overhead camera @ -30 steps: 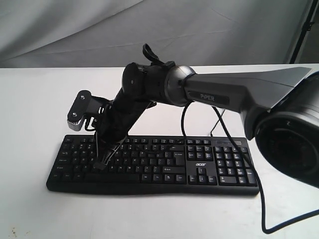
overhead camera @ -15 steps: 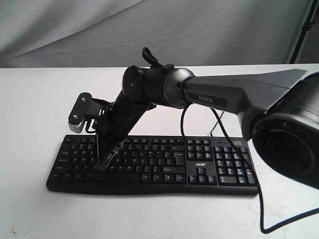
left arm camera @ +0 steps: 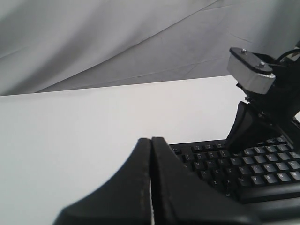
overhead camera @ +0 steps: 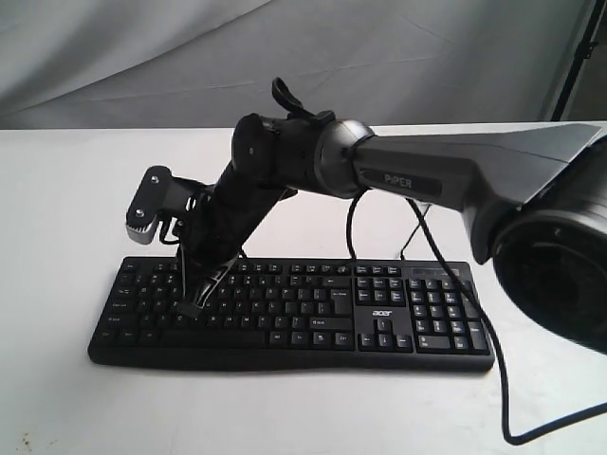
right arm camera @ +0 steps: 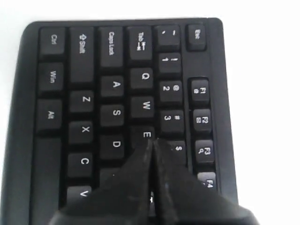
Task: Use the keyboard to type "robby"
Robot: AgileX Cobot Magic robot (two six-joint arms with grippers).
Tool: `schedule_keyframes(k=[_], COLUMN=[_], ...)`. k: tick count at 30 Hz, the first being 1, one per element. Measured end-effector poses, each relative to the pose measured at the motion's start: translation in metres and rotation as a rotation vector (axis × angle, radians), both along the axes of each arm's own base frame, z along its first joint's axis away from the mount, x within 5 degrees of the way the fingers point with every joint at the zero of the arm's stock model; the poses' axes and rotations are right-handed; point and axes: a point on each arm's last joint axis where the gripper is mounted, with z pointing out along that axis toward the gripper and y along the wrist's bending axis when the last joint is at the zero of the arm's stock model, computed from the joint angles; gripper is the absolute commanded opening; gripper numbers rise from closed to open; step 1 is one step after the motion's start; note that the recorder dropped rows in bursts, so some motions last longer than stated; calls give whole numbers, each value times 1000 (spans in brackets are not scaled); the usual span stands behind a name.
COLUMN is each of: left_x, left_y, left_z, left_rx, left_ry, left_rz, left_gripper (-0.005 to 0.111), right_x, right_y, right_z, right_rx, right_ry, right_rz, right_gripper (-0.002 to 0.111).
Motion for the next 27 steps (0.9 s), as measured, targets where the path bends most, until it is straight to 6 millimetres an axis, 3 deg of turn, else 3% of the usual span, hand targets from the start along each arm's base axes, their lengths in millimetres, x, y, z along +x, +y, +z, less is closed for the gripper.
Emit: schedule_keyframes(k=[2,5,10,18,27], left_x=[0,0,0,0,0], left_y=[0,0,0,0,0], left_z=[0,0,0,0,0], left_rx=[0,0,0,0,0], left_ry=[0,0,0,0,0], left_rz=[0,0,0,0,0], left_gripper=[0,0,0,0,0], right_x=[-1,-1,-6,-12,-10], right_y=[-2,-9,-41,-74,-78], right_z=[12,8,7,4,5], right_rx=[-4,-35,-60,-80,-68], right_ry=[-15,12,-6,-6,-17], right_rz=[4,-1,-57,-123,-141], right_gripper=[0,0,0,0,0])
